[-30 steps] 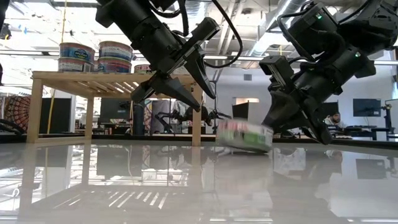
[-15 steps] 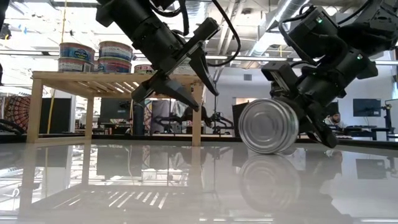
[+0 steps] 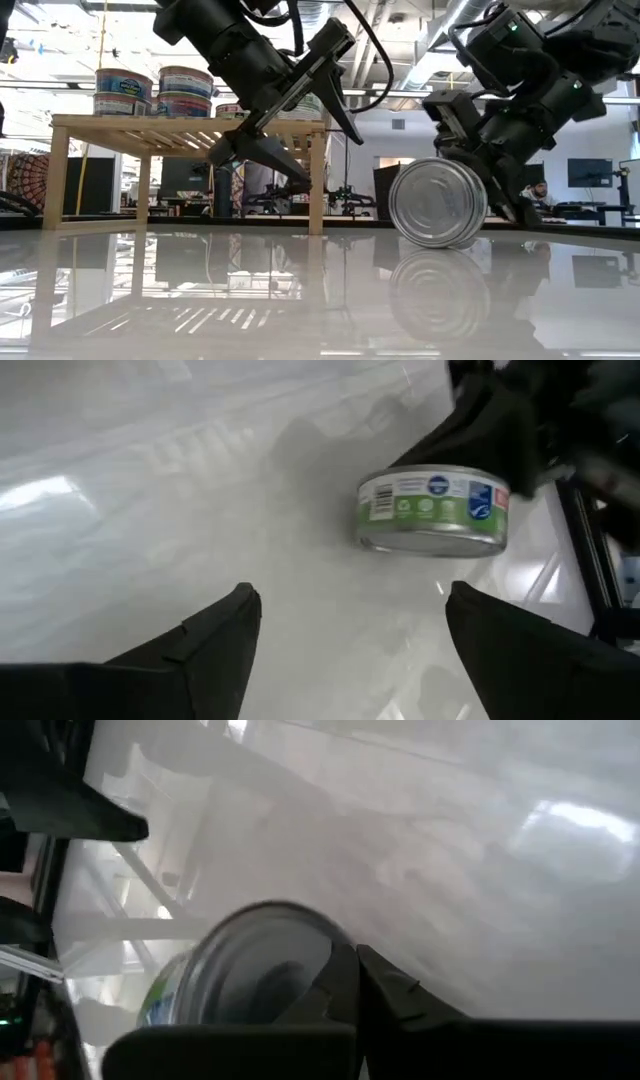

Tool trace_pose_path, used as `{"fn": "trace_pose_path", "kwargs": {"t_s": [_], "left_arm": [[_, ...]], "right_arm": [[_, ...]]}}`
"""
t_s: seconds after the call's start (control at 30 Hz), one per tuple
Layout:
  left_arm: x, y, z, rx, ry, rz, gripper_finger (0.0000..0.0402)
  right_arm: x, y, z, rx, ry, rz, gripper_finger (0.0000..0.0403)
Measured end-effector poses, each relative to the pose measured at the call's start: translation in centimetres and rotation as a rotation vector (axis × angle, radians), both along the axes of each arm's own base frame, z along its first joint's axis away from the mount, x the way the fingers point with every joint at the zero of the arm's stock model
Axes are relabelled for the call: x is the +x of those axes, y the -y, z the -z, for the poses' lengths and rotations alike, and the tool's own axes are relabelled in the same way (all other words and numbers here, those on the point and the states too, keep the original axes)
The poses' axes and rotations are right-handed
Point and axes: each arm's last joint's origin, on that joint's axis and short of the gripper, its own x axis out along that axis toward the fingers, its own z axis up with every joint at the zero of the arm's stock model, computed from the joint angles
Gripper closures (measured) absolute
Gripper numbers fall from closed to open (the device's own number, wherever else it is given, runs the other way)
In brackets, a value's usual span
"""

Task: Stack canned seafood by type on shelf
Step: Stack the green tuna can on top of the bottom left green tuna can on the shelf

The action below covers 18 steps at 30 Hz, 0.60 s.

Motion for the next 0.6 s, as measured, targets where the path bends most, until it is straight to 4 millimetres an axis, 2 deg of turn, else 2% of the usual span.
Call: {"fn": "trace_pose_path", "kwargs": {"t_s": [0.13,0.37,0.6], "left_arm": [[-0.2,0.0,0.3,-0.024,-0.035,0.014,0.0095],[-0.6,0.1,0.7,-0.049,-0.099,0.036,0.0095],[-0.7,0.0,0.8,-0.035,-0.115,0.046,0.0095]], "right_arm": [[-1.2,0.7,-1.4,-0.045,-0.048,0.0,0.0386],[-3.6,1.1,-5.1,-0.162,-0.24,0.034,0.0389],[-2.2,-1.7,-6.9,-0.169,-0.208,-0.073,0.0389]]}}
